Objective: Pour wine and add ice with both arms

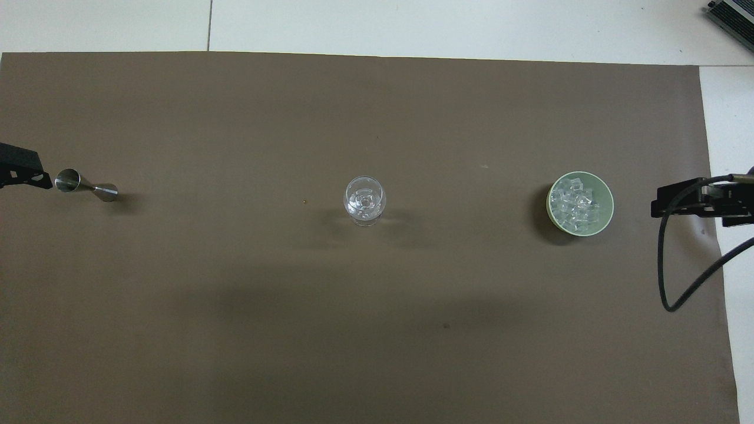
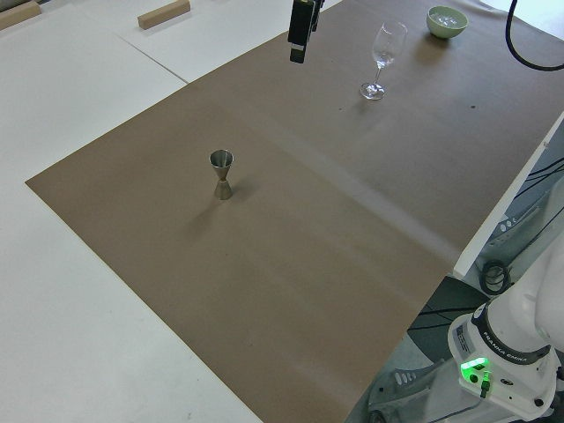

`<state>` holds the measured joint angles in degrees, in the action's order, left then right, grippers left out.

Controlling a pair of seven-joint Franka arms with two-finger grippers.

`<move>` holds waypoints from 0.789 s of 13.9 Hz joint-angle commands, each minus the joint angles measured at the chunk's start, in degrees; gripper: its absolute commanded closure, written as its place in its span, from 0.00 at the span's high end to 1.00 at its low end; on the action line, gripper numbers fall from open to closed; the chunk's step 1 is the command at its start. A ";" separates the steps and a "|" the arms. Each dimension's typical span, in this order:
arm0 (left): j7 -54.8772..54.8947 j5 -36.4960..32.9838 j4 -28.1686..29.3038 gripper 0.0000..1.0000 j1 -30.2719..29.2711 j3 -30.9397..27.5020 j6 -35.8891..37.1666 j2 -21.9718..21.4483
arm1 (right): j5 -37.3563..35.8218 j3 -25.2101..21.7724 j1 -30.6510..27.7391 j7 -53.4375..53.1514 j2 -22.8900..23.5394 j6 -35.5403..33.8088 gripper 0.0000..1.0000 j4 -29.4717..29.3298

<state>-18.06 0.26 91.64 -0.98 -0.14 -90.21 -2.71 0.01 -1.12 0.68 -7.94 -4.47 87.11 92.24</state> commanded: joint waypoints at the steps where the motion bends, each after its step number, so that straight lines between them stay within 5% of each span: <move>1: 6.71 -0.79 -1.38 1.00 -0.78 0.66 2.14 0.34 | 0.87 0.06 -0.15 1.26 -0.98 -0.89 1.00 0.57; 11: 11.56 -0.97 -1.11 1.00 -0.16 1.80 2.85 -0.10 | 0.87 0.06 -0.15 1.26 -0.98 -0.89 1.00 0.57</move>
<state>-7.31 0.26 91.64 -1.05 1.17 -89.07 -2.72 0.01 -1.12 0.68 -7.94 -4.47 87.07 92.24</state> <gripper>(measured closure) 0.000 0.000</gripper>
